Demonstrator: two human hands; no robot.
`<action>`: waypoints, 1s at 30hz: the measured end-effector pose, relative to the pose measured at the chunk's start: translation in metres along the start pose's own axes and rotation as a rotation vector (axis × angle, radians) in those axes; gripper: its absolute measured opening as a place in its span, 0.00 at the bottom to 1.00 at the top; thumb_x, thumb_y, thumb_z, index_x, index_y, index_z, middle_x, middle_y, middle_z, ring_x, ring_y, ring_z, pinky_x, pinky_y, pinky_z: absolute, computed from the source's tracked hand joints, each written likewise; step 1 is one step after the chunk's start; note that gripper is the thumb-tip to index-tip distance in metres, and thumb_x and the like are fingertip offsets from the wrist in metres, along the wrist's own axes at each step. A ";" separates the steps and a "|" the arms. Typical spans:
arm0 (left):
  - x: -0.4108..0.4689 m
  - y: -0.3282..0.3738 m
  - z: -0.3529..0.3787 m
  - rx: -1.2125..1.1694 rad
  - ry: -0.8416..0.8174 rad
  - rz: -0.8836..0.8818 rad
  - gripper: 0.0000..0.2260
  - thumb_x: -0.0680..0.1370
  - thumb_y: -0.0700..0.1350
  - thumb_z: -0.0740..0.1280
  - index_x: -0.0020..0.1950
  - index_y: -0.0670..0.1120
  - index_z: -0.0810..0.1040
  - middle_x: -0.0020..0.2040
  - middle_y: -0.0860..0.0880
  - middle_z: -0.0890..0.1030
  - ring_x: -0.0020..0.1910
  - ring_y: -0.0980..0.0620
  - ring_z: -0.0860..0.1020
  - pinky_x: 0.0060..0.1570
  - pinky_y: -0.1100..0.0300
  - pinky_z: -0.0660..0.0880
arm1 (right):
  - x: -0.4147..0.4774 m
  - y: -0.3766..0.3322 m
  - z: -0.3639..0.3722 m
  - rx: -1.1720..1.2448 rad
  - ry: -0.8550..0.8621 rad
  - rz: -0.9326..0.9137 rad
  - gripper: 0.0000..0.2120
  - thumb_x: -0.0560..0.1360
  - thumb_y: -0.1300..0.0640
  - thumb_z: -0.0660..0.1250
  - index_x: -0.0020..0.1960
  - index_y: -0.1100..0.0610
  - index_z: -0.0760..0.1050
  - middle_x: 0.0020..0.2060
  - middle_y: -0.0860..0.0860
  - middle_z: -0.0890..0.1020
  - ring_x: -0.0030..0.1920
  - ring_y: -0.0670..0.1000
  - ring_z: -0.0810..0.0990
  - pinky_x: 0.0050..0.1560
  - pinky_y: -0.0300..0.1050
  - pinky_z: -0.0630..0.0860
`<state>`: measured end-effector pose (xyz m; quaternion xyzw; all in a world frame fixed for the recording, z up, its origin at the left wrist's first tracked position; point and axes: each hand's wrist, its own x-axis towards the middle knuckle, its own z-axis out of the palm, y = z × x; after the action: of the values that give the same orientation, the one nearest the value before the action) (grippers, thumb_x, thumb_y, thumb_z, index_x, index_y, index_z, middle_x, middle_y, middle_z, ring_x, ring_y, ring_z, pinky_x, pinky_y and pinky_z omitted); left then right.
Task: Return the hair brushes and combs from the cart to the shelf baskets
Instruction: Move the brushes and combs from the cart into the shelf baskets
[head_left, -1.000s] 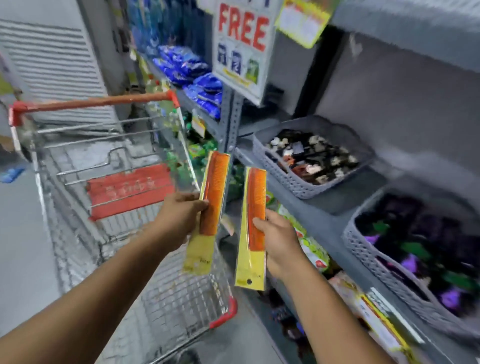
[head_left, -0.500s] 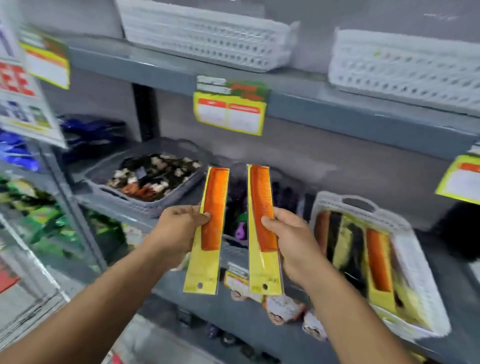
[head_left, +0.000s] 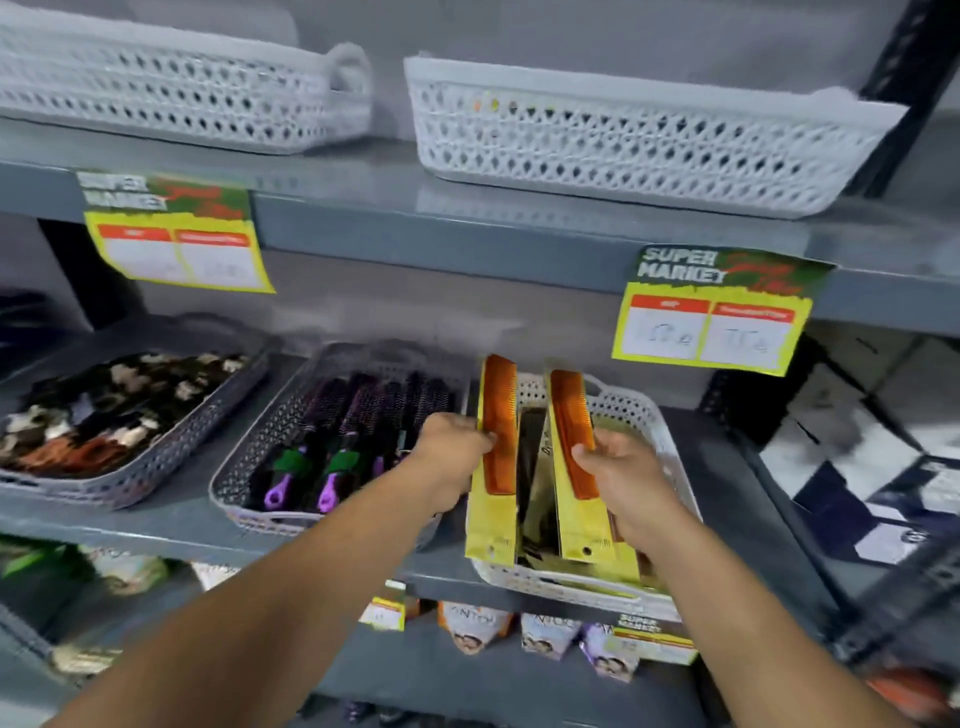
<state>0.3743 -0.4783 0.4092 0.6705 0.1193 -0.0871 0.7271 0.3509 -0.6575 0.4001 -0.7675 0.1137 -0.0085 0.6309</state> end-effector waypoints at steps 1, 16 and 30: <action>0.004 -0.001 0.008 0.011 0.005 -0.009 0.04 0.74 0.32 0.66 0.43 0.39 0.77 0.43 0.40 0.78 0.42 0.46 0.78 0.50 0.46 0.78 | 0.003 0.003 -0.003 -0.008 0.018 0.006 0.12 0.78 0.61 0.64 0.60 0.59 0.77 0.54 0.58 0.83 0.47 0.53 0.82 0.48 0.49 0.78; 0.027 -0.024 0.069 0.390 0.162 -0.088 0.11 0.76 0.37 0.60 0.56 0.39 0.76 0.38 0.46 0.77 0.39 0.46 0.76 0.42 0.54 0.76 | 0.030 0.041 -0.014 -0.311 0.172 0.118 0.24 0.78 0.56 0.65 0.72 0.53 0.66 0.59 0.50 0.80 0.34 0.35 0.69 0.23 0.31 0.63; 0.029 -0.030 0.075 0.672 0.106 -0.043 0.27 0.74 0.41 0.67 0.73 0.44 0.65 0.66 0.41 0.74 0.59 0.40 0.77 0.57 0.47 0.77 | 0.022 0.039 -0.011 -1.078 0.211 -0.110 0.12 0.75 0.48 0.65 0.52 0.55 0.77 0.45 0.55 0.82 0.43 0.57 0.79 0.40 0.44 0.68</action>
<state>0.3978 -0.5549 0.3775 0.8734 0.1358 -0.1020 0.4564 0.3642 -0.6791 0.3619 -0.9816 0.1242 -0.0590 0.1325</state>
